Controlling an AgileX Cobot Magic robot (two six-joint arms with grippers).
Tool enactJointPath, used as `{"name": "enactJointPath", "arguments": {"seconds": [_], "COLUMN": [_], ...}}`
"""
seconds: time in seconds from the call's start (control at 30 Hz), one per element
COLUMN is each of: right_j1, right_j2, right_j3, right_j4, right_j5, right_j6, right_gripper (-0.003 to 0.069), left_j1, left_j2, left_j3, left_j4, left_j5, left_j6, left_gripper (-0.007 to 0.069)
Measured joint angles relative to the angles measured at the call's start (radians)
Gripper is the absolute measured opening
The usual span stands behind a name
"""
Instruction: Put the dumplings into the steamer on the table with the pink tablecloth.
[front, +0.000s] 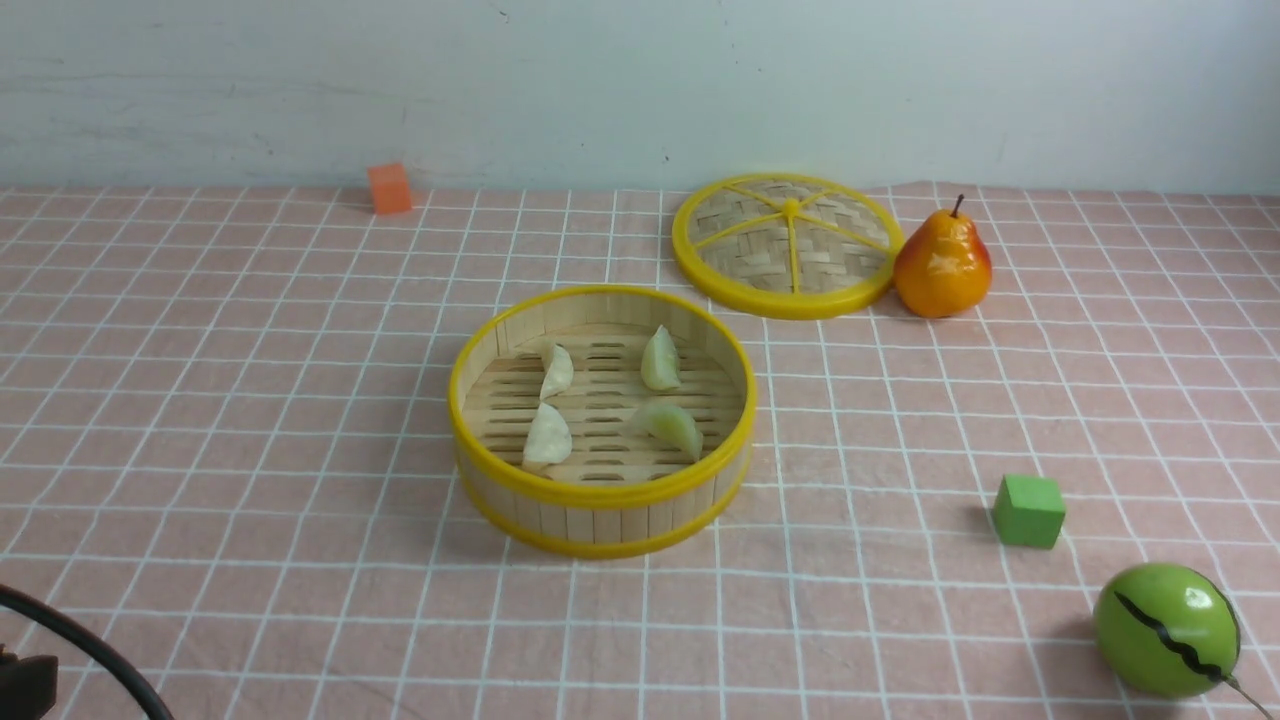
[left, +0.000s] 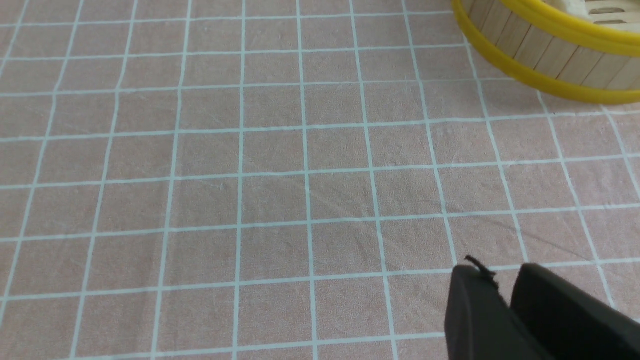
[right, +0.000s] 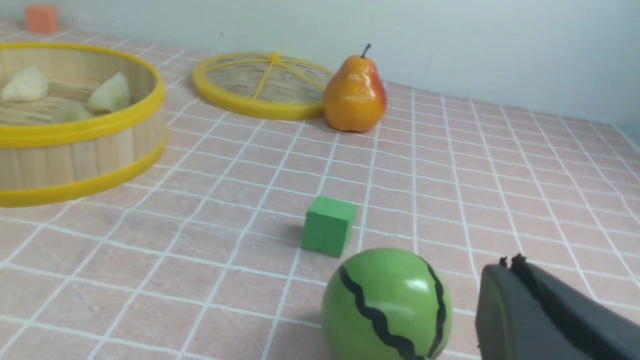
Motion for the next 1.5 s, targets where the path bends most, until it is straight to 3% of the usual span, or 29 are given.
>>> {"name": "enactJointPath", "arguments": {"seconds": [0.3, 1.2, 1.37, 1.5], "right_j1": [-0.035, -0.035, -0.035, -0.035], "right_j2": [-0.005, -0.005, -0.005, -0.005], "right_j3": [-0.002, -0.006, -0.006, -0.006], "right_j4": [0.045, 0.053, 0.053, 0.053], "right_j5": [0.197, 0.216, 0.216, 0.216], "right_j6": [0.052, 0.059, 0.059, 0.059], "right_gripper": [-0.0001, 0.0018, 0.0021, 0.0022], "left_j1": [0.0, 0.0, 0.0, 0.0], "left_j2": [0.0, -0.099, -0.234, -0.315], "left_j3": [0.0, 0.087, 0.133, 0.224], "left_j4": [0.0, 0.006, 0.022, 0.025], "left_j5": [0.0, -0.036, -0.139, -0.376], "left_j6": [0.0, 0.0, 0.0, 0.0], "left_gripper": [0.0122, 0.0139, 0.0142, 0.0136]}}
